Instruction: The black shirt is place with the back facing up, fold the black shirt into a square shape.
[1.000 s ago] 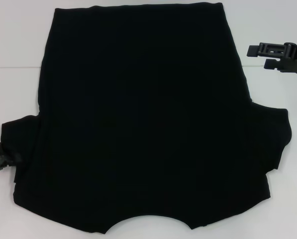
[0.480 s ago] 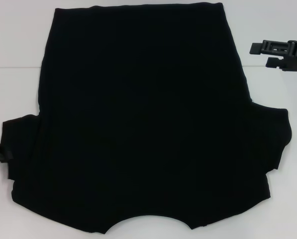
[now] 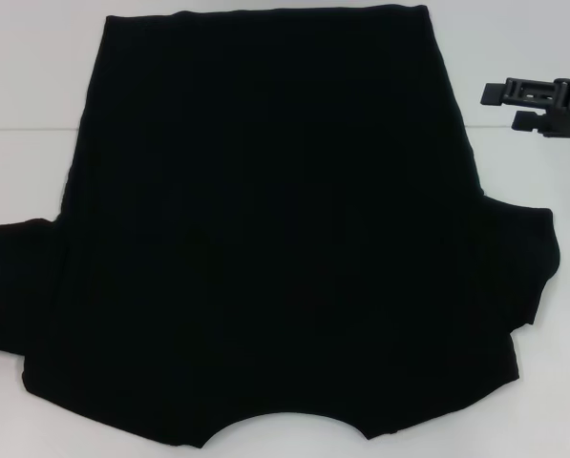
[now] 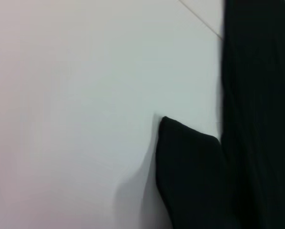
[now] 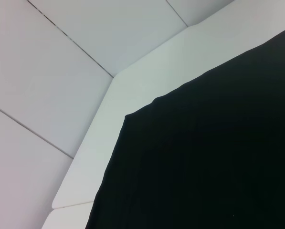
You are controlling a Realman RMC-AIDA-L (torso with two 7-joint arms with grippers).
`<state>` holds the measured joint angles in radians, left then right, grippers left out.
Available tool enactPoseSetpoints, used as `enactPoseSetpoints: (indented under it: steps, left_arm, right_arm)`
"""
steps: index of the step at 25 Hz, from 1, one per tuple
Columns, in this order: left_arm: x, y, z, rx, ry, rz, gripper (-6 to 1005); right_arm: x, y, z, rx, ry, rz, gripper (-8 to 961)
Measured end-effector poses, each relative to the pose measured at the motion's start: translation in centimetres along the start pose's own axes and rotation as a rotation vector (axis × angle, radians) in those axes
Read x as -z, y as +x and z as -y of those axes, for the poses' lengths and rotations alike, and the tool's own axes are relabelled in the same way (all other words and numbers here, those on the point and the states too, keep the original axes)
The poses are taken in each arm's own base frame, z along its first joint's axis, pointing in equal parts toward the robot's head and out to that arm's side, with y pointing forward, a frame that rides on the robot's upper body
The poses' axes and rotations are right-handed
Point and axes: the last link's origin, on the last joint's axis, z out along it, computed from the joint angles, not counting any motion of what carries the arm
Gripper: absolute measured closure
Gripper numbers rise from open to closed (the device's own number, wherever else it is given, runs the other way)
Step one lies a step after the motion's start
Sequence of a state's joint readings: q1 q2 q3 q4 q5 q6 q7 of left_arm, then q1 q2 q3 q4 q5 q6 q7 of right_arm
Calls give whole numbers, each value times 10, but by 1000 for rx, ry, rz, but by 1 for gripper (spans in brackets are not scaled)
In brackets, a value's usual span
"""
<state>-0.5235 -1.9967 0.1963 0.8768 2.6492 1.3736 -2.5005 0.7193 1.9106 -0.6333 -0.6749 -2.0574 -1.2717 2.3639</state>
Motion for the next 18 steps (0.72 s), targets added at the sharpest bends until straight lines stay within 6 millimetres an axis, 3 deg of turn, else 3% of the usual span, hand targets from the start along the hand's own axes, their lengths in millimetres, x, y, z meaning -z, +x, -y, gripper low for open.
enactPoseSetpoints:
  steps: [8, 18]
  left_arm:
    - [12, 21, 0, 3, 39, -52, 964]
    - [15, 29, -4, 18, 22, -76, 963]
  right_arm:
    - [2, -2, 1, 0, 4, 6, 28]
    - [3, -2, 2, 0, 3, 11, 29]
